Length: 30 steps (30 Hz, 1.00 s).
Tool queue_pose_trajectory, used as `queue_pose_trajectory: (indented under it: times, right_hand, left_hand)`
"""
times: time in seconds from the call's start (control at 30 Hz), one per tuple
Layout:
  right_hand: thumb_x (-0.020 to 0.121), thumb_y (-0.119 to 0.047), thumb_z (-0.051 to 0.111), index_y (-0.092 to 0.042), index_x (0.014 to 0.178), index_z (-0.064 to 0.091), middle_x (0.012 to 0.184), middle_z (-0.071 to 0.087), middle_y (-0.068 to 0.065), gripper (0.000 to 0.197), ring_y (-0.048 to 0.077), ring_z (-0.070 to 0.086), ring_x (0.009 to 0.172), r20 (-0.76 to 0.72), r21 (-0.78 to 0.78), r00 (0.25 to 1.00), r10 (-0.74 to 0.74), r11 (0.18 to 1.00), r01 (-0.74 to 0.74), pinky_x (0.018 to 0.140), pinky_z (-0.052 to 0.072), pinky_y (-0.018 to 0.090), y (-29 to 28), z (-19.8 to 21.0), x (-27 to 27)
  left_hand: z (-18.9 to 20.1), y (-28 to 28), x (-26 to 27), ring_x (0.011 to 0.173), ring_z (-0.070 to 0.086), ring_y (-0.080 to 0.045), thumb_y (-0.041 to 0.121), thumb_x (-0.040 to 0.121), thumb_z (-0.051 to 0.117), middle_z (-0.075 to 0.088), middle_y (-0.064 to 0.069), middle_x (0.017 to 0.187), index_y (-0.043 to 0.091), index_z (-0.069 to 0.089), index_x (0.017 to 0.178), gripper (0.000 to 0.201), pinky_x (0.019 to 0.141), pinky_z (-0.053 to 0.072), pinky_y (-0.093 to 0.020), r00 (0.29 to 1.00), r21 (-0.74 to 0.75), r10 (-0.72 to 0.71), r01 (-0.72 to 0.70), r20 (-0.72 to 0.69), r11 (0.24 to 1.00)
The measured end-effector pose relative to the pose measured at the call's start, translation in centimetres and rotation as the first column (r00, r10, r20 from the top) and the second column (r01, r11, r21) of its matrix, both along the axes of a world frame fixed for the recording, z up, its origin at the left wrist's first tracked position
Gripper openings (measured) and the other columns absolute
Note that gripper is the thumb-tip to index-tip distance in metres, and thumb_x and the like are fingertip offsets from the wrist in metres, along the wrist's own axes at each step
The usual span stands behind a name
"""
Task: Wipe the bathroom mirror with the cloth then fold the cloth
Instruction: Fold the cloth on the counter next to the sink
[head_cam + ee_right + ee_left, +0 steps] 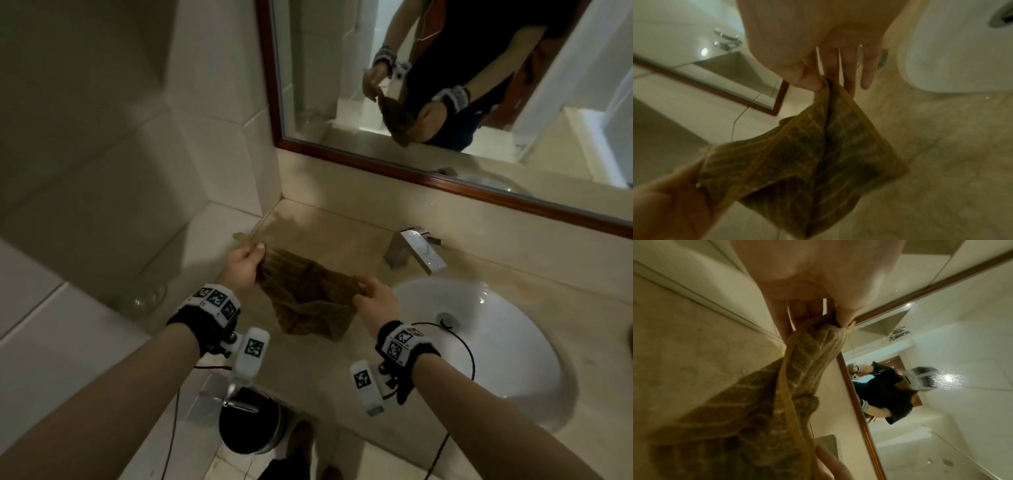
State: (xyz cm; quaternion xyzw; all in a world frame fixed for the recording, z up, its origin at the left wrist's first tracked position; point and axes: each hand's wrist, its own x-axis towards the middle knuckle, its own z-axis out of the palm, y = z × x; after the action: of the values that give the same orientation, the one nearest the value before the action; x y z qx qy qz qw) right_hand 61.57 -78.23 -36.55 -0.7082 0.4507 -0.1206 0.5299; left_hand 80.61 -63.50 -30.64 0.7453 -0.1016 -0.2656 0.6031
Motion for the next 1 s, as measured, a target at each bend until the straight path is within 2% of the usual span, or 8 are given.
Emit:
queue_pose_trajectory:
  times: [0.13, 0.27, 0.4, 0.53, 0.63, 0.7, 0.8, 1.0]
  right_hand:
    - [0.091, -0.022, 0.058, -0.025, 0.125, 0.062, 0.115, 0.061, -0.005, 0.035, 0.01, 0.058, 0.096, -0.046, -0.084, 0.989, 0.138, 0.986, -0.141, 0.074, 0.044, 0.014, 1.3, 1.9, 1.5]
    - [0.09, -0.023, 0.061, -0.025, 0.136, 0.052, 0.128, 0.055, -0.003, 0.047, 0.019, 0.057, 0.109, -0.022, -0.188, 0.951, 0.309, 0.933, -0.308, 0.088, 0.045, 0.025, 3.2, 3.7, 5.3]
    - [0.086, -0.026, 0.066, -0.011, 0.104, 0.07, 0.101, 0.07, 0.009, 0.024, 0.024, 0.064, 0.091, -0.129, -0.198, 0.901, 0.413, 0.88, -0.432, 0.078, 0.051, 0.031, 4.0, 4.9, 7.6]
    - [0.088, -0.027, 0.063, -0.009, 0.085, 0.067, 0.078, 0.065, 0.005, 0.019, 0.022, 0.063, 0.073, -0.263, -0.116, 0.879, 0.397, 0.892, -0.437, 0.059, 0.048, 0.027, 4.3, 4.1, 7.4]
    - [0.091, -0.024, 0.06, -0.005, 0.091, 0.067, 0.08, 0.063, 0.006, 0.021, 0.023, 0.062, 0.075, -0.307, -0.143, 0.897, 0.319, 0.916, -0.375, 0.067, 0.053, 0.034, 3.6, 3.3, 6.6]
    - [0.089, -0.025, 0.064, -0.006, 0.092, 0.069, 0.082, 0.066, 0.007, 0.019, 0.023, 0.064, 0.079, -0.253, -0.17, 0.932, 0.259, 0.937, -0.306, 0.074, 0.055, 0.038, 2.6, 3.2, 5.9]
    - [0.085, -0.028, 0.068, -0.014, 0.088, 0.07, 0.081, 0.067, 0.003, 0.014, 0.021, 0.064, 0.082, -0.206, -0.294, 0.954, 0.219, 0.916, -0.274, 0.078, 0.055, 0.037, 1.0, 3.6, 4.8]
    - [0.093, -0.024, 0.059, -0.019, 0.1, 0.072, 0.088, 0.069, -0.005, 0.016, 0.014, 0.064, 0.085, -0.273, -0.41, 0.936, 0.223, 0.853, -0.323, 0.083, 0.053, 0.029, -1.5, 4.4, 3.4]
  left_hand:
    - [1.2, 0.0, -1.0, 0.07, 0.058, -0.019, 0.019, 0.099, 0.053, 0.059, -0.007, 0.072, 0.012, 0.056, 0.07, 0.03, 0.073, 0.048, -0.028, 0.979, 0.089, -0.179, 0.171, 0.098, 0.981]
    - [1.6, -0.4, -2.4, 0.055, 0.056, -0.004, 0.014, 0.096, 0.057, 0.059, 0.008, 0.055, 0.016, 0.056, 0.065, 0.031, 0.064, 0.045, -0.026, 0.926, 0.124, -0.337, 0.319, 0.168, 0.94]
    - [3.4, -0.3, -1.6, 0.074, 0.065, -0.017, 0.016, 0.095, 0.058, 0.07, -0.004, 0.077, 0.013, 0.069, 0.08, 0.019, 0.075, 0.053, -0.034, 0.874, 0.104, -0.449, 0.437, 0.187, 0.893]
    - [6.0, -0.1, 0.5, 0.068, 0.063, -0.014, 0.016, 0.095, 0.058, 0.066, -0.002, 0.07, 0.008, 0.064, 0.073, 0.024, 0.068, 0.051, -0.031, 0.879, 0.015, -0.367, 0.381, 0.305, 0.924]
    - [6.5, 0.6, 2.6, 0.062, 0.061, -0.01, 0.017, 0.096, 0.057, 0.065, -0.003, 0.069, -0.001, 0.064, 0.078, 0.027, 0.063, 0.048, -0.022, 0.918, -0.065, -0.244, 0.277, 0.312, 0.959]
    - [5.6, 1.1, 4.5, 0.06, 0.055, -0.017, 0.024, 0.094, 0.059, 0.059, -0.008, 0.066, -0.004, 0.061, 0.075, 0.033, 0.061, 0.042, -0.027, 0.912, -0.03, -0.164, 0.189, 0.377, 0.982]
    - [3.2, 2.0, 6.8, 0.062, 0.052, -0.021, 0.023, 0.094, 0.058, 0.057, -0.004, 0.061, 0.012, 0.06, 0.064, 0.033, 0.064, 0.039, -0.031, 0.928, 0.0, -0.049, 0.052, 0.369, 0.999]
    - [-1.5, 3.1, 9.7, 0.076, 0.066, -0.03, 0.05, 0.086, 0.057, 0.069, -0.005, 0.073, 0.018, 0.069, 0.073, 0.037, 0.075, 0.052, -0.04, 0.922, 0.22, -0.131, 0.051, 0.365, 0.974]
